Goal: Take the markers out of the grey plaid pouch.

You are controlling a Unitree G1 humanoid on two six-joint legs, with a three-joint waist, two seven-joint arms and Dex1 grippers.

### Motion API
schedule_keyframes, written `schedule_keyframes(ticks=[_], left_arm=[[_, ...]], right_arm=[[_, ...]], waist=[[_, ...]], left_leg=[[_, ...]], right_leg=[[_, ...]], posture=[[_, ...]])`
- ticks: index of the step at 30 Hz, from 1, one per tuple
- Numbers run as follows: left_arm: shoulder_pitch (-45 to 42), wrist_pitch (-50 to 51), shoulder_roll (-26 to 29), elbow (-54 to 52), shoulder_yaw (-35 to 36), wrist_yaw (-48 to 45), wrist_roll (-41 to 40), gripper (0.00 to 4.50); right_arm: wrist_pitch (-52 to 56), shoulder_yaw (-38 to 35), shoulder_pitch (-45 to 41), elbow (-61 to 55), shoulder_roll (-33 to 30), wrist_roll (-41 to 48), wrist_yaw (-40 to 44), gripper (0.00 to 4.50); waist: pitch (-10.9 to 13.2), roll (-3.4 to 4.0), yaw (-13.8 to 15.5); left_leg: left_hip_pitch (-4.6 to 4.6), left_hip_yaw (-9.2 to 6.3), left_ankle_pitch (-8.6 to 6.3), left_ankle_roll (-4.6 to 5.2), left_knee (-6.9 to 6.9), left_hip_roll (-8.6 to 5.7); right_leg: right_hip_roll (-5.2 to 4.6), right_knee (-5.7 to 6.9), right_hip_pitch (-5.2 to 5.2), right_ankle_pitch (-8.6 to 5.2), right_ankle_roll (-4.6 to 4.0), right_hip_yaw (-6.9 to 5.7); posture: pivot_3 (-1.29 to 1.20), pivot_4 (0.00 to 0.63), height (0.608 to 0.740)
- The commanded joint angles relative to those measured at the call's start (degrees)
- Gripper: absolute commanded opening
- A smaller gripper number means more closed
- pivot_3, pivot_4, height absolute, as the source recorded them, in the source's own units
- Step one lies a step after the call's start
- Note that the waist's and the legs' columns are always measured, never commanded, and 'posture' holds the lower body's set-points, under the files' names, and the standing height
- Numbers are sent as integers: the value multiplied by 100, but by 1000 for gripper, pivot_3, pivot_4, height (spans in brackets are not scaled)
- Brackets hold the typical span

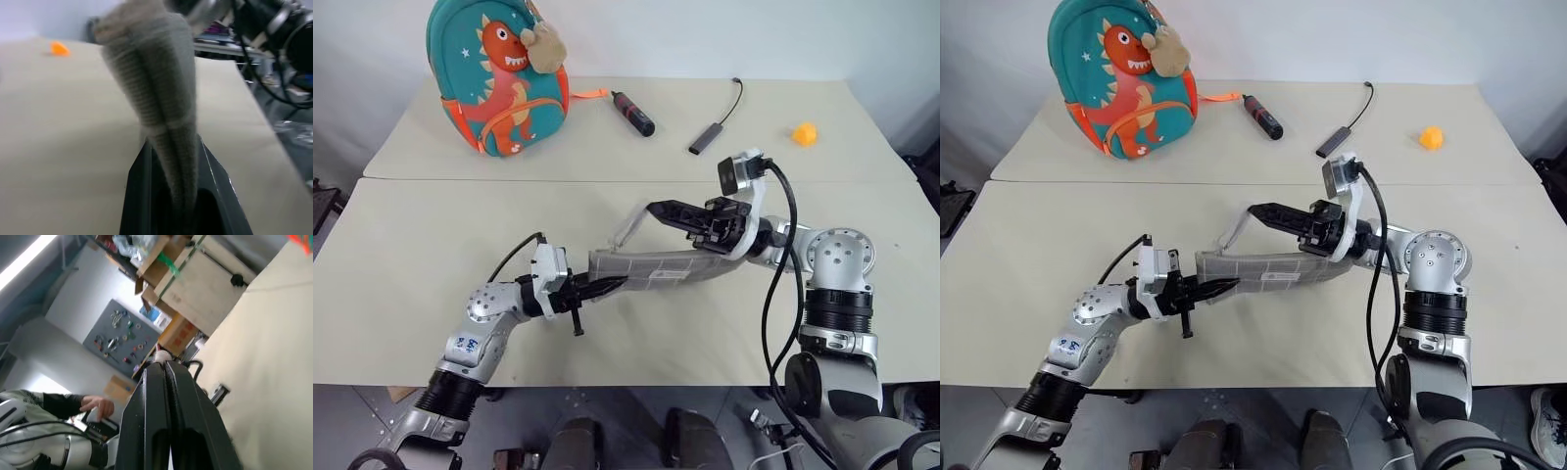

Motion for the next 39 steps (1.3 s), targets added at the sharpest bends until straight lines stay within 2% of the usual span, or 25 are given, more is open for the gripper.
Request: schedule_keyframes(ticks=[1, 7, 11, 12, 15, 20, 22, 25, 29, 34, 39], left_arm=[[114, 359, 39, -259, 193, -156, -125, 0], [65, 297, -107, -169, 459, -150, 71, 0], [-96, -531, -256, 32, 449, -276, 641, 0], [-164, -1032, -291, 143, 423, -300, 940, 0], [-385, -2313, -386, 538, 376, -425, 1565, 0], [-564, -3884, -527, 1212, 285, -291, 2290, 0], [-662, -4662, -561, 1456, 274, 1, 2788, 0], [-774, -5315, -644, 1722, 287, 466, 3289, 0], [-916, -5907, -663, 1940, 277, 1090, 3948, 0], [-957, -6139, -617, 2031, 151, 1479, 4221, 0], [-939, -6080, -542, 2018, 120, 1751, 4331, 0]], right_arm=[[-221, -306, -184, -32, -175, 235, -53, 66], [-284, -446, -75, -73, -641, 287, -55, 66], [51, -131, -95, -68, -752, 234, -182, 66], [425, -66, -178, 15, -823, 365, -184, 66], [1092, 334, -290, -262, -1035, 601, 36, 661], [1462, 742, -284, -342, -1204, 470, 2, 2309], [1548, 988, -221, -413, -1313, 390, 48, 2934], [1635, 1351, -116, -540, -1392, 341, 148, 3918], [1544, 1625, 4, -579, -1270, 212, 125, 3918], [1430, 1822, 118, -625, -959, 95, 48, 3918], [1416, 1712, 203, -625, -690, 135, -3, 3918]], waist=[[0, 0, -9], [0, 0, -10], [0, 0, -14], [0, 0, -14], [0, 0, -12], [0, 0, -3], [0, -1, 20], [0, -1, 78], [0, -1, 101], [0, 0, 100], [0, 0, 96]], left_leg=[[0, 1, 0, 0, 0, 0], [0, 1, 0, 0, 0, 0], [1, 6, 0, 0, 0, 1], [1, 7, 0, 0, 0, 1], [0, 7, 0, 0, 0, 1], [1, 5, 0, 0, 0, 1], [0, 6, 0, 0, 0, 0], [0, 6, 0, 0, 0, 0], [-1, 7, 0, 0, 1, 1], [-2, 4, 0, 0, 1, 0], [-1, 3, 0, 0, 1, 1]], right_leg=[[0, 0, 0, 0, 0, 1], [0, -1, 0, 0, 0, 1], [0, -1, 0, 0, 0, 2], [0, -1, 0, 0, 0, 1], [0, -1, -1, 0, 0, 1], [0, -2, 0, 0, 0, 1], [0, -3, -1, 0, 0, 1], [-1, -3, -2, 0, 0, 1], [-1, -3, -2, 0, 0, 1], [-1, -3, -2, 0, 0, -2], [-1, -2, -2, 0, 0, -2]], posture=[[0, 150, 740], [0, 150, 740], [0, 150, 740], [0, 150, 740], [0, 150, 740], [0, 150, 740], [0, 150, 740], [0, 150, 740], [0, 150, 740], [0, 150, 740], [0, 150, 740]])
